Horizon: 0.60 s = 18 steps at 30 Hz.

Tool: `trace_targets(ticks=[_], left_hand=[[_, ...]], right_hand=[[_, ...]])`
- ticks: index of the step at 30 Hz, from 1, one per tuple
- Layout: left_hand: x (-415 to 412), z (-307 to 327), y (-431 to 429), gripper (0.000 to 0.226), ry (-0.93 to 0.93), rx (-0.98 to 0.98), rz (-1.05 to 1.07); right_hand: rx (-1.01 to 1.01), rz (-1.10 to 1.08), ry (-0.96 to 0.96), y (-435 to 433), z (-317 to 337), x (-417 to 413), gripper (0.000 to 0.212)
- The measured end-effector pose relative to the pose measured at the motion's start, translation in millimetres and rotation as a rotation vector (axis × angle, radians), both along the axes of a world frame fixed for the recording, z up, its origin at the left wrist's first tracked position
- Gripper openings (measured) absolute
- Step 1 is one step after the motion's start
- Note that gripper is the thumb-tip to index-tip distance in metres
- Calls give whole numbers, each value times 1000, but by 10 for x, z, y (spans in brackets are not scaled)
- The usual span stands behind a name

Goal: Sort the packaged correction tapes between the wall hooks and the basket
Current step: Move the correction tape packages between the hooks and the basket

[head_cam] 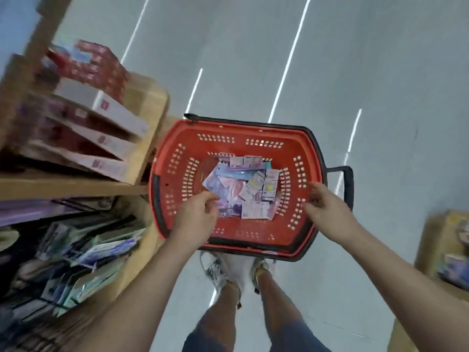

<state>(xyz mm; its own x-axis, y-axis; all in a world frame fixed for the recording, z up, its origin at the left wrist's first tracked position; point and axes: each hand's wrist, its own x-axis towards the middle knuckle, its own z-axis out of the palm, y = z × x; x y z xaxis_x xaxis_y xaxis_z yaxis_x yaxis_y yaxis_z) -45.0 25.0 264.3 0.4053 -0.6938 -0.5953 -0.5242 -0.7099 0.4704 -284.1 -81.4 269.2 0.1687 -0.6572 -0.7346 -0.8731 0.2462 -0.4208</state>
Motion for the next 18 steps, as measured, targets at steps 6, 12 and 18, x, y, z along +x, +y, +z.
trace_targets(ticks=[6,12,18], left_hand=[[-126,-1996,-419,36,70,143,-140],[-335,-3817,-738,34,24,168,-347],[-493,-4572,-796,49,18,121,-338]], right_hand=[[101,-277,-16,-328,-1901,394,54],[173,-443,62,-346,-3735,646,53],[17,-520,127,-314,-4610,703,82]])
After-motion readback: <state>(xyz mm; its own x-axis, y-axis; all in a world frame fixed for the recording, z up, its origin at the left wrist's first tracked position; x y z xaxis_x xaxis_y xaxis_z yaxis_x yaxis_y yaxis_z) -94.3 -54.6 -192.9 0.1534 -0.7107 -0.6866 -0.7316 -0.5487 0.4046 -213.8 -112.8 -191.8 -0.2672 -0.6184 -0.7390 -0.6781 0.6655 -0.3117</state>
